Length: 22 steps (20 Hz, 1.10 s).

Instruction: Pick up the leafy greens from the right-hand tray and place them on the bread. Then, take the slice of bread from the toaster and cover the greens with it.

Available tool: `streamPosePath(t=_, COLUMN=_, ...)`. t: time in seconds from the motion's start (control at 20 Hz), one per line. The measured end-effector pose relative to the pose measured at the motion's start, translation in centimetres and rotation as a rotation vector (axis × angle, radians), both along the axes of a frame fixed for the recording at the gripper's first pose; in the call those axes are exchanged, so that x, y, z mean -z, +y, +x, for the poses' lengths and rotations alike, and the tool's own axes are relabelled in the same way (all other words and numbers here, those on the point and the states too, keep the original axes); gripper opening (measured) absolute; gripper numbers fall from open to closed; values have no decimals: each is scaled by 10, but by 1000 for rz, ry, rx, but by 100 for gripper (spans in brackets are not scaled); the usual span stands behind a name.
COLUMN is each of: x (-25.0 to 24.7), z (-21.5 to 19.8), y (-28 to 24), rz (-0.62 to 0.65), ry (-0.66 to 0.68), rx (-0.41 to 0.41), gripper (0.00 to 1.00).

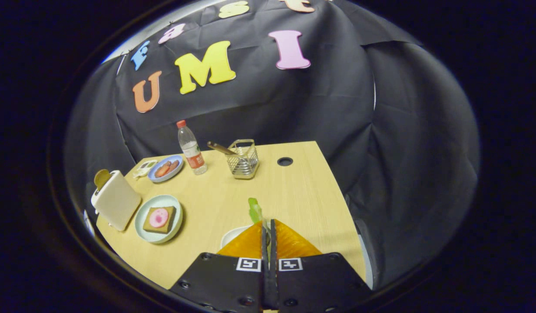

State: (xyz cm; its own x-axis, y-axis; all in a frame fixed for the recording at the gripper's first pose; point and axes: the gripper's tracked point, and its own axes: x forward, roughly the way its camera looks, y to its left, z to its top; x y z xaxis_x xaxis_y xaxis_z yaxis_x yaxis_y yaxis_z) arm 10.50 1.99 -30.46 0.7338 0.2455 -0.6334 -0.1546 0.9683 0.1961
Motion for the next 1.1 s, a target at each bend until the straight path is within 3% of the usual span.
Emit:
streamPosePath(t=0.3, x=-54, z=-13, y=46, rz=22, ry=-36, rx=-22, gripper=0)
streamPosePath(t=0.6, x=-97, z=-30, y=156, rz=67, ry=-52, rx=-115, gripper=0)
streamPosePath(t=1.1, x=-71, z=-53, y=360, rz=161, ry=39, rx=-271, gripper=0)
